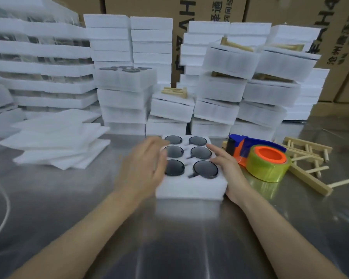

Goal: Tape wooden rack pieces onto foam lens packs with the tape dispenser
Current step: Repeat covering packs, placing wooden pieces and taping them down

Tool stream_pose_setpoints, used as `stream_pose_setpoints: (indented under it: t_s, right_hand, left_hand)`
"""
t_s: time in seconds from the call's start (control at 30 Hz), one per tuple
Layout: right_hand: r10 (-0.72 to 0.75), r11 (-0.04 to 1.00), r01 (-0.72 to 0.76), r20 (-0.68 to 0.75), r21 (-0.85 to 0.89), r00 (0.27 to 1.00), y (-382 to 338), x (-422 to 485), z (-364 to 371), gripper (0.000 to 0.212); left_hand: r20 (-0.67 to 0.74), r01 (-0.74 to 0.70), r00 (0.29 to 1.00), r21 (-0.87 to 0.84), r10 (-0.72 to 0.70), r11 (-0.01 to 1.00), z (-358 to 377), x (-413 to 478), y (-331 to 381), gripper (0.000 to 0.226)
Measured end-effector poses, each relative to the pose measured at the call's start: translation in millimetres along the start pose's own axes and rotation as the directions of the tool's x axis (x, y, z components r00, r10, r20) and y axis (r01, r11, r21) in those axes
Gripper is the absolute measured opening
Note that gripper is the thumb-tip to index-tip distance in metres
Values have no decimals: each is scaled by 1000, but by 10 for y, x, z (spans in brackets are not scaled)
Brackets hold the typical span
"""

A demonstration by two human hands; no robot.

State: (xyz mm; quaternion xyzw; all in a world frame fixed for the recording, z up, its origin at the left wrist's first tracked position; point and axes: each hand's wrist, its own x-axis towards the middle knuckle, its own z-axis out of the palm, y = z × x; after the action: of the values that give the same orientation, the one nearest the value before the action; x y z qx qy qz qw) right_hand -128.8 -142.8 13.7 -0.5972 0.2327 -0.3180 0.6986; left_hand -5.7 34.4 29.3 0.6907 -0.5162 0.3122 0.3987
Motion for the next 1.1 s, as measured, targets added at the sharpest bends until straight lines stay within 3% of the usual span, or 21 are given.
stream_pose_setpoints:
  t_s: [0.07, 0.13, 0.17, 0.23, 0.3, 0.37, 0.53, 0.67, 0.73, 0.9, 1.1]
  right_hand:
    - [-16, 1000, 16, 4, -14, 1000, 22, 1, 50, 41]
    - [-61, 997, 61, -2, -37, 998, 58, -22, 115, 44]
    - [-87, 995, 87, -3, -45, 996, 80, -32, 142, 45]
    - [-139, 988, 140, 8, -60, 990, 107, -30, 169, 45]
    - [-174, 983, 174, 15, -61, 985, 112, -15, 168, 46]
    - [-209, 975, 210, 28, -66, 978, 119, -1, 157, 47]
    - [-230, 969, 233, 49, -77, 972, 129, 6, 143, 41]
    - [-223, 970, 227, 48, -92, 974, 133, 16, 142, 39]
    - [-222, 970, 225, 38, -98, 974, 139, 29, 143, 37]
    - [-196, 975, 195, 3, -104, 981, 140, 55, 162, 35]
    - [-179, 978, 176, -22, -114, 984, 120, 39, 161, 33]
  left_hand:
    - [-140, 203, 973, 121, -186, 972, -195, 68, -521, 34]
    - [-207, 357, 931, 342, -301, 869, -382, -26, -1067, 44]
    - [-219, 471, 882, 386, -418, 793, -451, -101, -1278, 51]
    - [-185, 678, 719, 399, -670, 617, -510, -191, -1517, 67]
    - [-95, 672, 640, 550, -762, 496, -462, -235, -1609, 73]
    - [-58, 627, 644, 612, -763, 482, -408, -237, -1627, 73]
    - [-123, 628, 687, 596, -716, 500, -413, -192, -1688, 68]
    - [39, 667, 532, 597, -846, 446, -445, -136, -1737, 91]
    - [68, 652, 544, 594, -837, 472, -475, -133, -1768, 86]
    - [50, 530, 657, 679, -752, 508, -466, -68, -1621, 66]
    - [111, 289, 852, 716, -512, 636, -261, 19, -1222, 31]
